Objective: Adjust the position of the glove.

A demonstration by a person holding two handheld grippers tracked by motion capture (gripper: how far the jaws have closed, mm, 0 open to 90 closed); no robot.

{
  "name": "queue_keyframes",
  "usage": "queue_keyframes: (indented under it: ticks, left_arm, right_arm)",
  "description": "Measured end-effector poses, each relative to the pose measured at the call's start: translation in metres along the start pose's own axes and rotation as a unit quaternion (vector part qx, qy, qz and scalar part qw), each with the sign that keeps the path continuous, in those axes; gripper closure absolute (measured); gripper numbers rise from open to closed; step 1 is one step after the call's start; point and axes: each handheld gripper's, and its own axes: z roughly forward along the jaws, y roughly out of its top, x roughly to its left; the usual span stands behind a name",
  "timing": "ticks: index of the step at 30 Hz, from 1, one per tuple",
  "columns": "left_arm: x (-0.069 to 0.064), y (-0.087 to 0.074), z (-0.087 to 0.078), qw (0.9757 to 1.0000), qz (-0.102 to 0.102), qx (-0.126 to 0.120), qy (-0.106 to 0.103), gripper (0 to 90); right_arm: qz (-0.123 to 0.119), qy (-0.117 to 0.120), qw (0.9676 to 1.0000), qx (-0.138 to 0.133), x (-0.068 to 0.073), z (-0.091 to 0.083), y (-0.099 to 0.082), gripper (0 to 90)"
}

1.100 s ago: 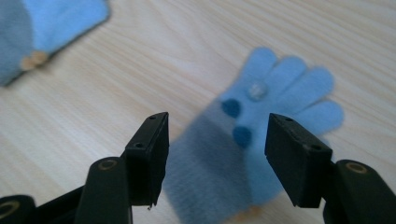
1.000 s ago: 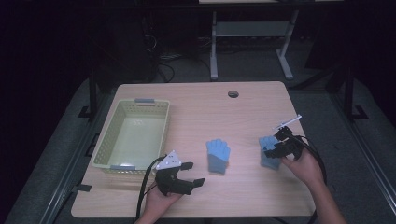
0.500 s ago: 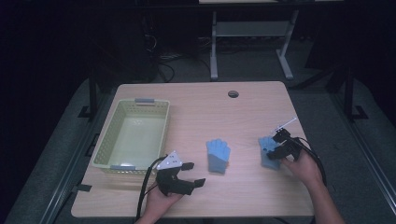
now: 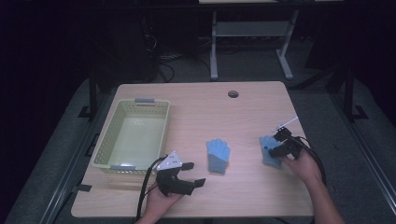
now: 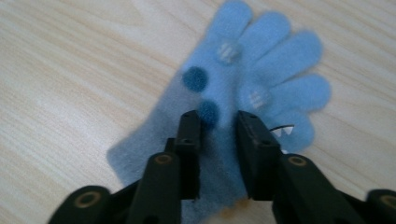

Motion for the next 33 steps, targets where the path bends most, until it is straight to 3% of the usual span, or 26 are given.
queue_keyframes:
  ticks: [3, 11, 22, 33]
  left_arm:
    - [0.0, 0.0, -0.001, 1.0, -0.001, -0.004, 0.001, 22.2]
    - [0.0, 0.001, -0.003, 1.0, 0.0, -0.005, 0.004, 22.3]
    - [-0.001, 0.001, -0.003, 0.9999, -0.004, -0.009, 0.008, 22.4]
    - [0.0, 0.001, -0.005, 0.9998, -0.008, -0.018, 0.01, 22.4]
  right_arm:
    - [0.017, 0.002, 0.9998, -0.007, -0.001, 0.0, -0.001, 77.2]
    - [0.027, -0.006, 0.9995, -0.016, 0.002, -0.005, -0.005, 82.4]
    - [-0.007, -0.012, 0.9984, -0.054, 0.023, -0.035, 0.006, 82.8]
    - [-0.054, 0.03, 0.9947, -0.082, 0.068, -0.051, 0.034, 82.7]
